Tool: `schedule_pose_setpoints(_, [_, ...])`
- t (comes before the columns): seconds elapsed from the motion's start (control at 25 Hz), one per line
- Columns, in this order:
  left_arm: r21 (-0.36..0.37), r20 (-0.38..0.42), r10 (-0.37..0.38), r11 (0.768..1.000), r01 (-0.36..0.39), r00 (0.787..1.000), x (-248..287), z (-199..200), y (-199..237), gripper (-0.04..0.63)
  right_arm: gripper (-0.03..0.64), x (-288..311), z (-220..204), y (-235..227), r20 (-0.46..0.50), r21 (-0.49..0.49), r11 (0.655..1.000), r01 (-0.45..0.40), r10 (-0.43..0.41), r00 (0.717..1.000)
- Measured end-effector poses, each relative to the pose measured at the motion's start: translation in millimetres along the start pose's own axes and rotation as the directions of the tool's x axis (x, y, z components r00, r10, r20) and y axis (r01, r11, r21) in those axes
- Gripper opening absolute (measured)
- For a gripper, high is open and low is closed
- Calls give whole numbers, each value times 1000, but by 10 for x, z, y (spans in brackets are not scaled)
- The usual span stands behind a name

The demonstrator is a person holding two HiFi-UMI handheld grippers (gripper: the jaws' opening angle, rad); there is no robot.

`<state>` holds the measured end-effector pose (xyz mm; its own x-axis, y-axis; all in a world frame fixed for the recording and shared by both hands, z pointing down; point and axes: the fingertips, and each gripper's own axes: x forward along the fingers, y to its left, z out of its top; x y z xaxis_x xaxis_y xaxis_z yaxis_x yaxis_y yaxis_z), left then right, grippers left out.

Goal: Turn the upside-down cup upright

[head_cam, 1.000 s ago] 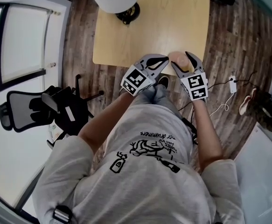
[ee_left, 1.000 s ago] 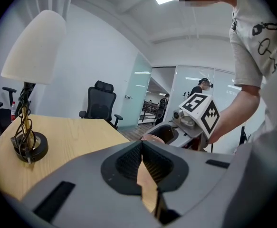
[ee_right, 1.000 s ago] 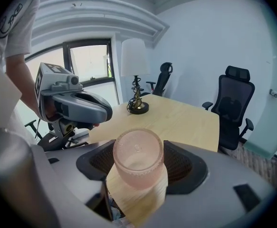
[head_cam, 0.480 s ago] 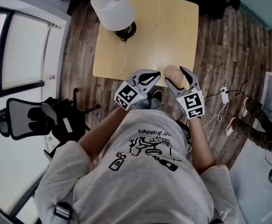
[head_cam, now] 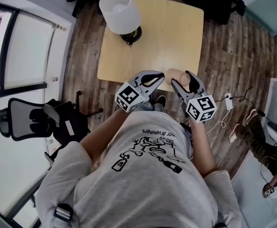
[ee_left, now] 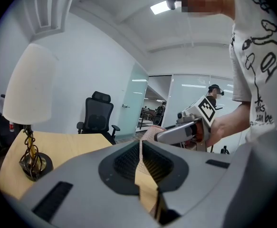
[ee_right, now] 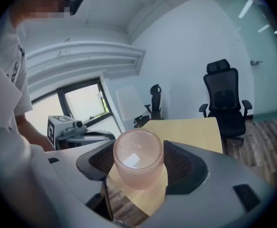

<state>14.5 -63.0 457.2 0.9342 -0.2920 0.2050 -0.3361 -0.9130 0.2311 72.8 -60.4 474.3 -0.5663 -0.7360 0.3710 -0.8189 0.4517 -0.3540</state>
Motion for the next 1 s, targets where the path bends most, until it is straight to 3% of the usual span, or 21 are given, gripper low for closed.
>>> schedule_pose_setpoints(0.16, [-10, 4, -3, 1000, 3, 1000, -48, 59, 15, 8, 316, -71, 85, -112, 127, 231, 972, -51, 22, 992])
schedule_pose_setpoints(0.32, [-46, 13, -22, 999, 22, 1000, -89, 98, 9, 9, 316, -141, 198, -193, 278, 437, 885, -161, 38, 960])
schedule_pose_setpoints(0.48, [-92, 22, -63, 994, 65, 998, -102, 135, -17, 16, 316, -167, 247, -238, 350, 512, 829, -226, 39, 936])
schedule_pose_setpoints(0.56, [-114, 18, -96, 989, 98, 995, -87, 143, -61, 87, 316, -193, 253, -240, 390, 546, 793, -269, 43, 920])
schedule_pose_setpoints(0.72, [-146, 10, -168, 975, 167, 986, -46, 151, -145, 136, 316, -216, 275, -254, 464, 609, 711, -352, 41, 885])
schedule_pose_setpoints(1.0, [-216, 28, -298, 930, 297, 954, 41, 229, -304, 140, 316, -237, 319, -187, 565, 650, 581, -489, 61, 823])
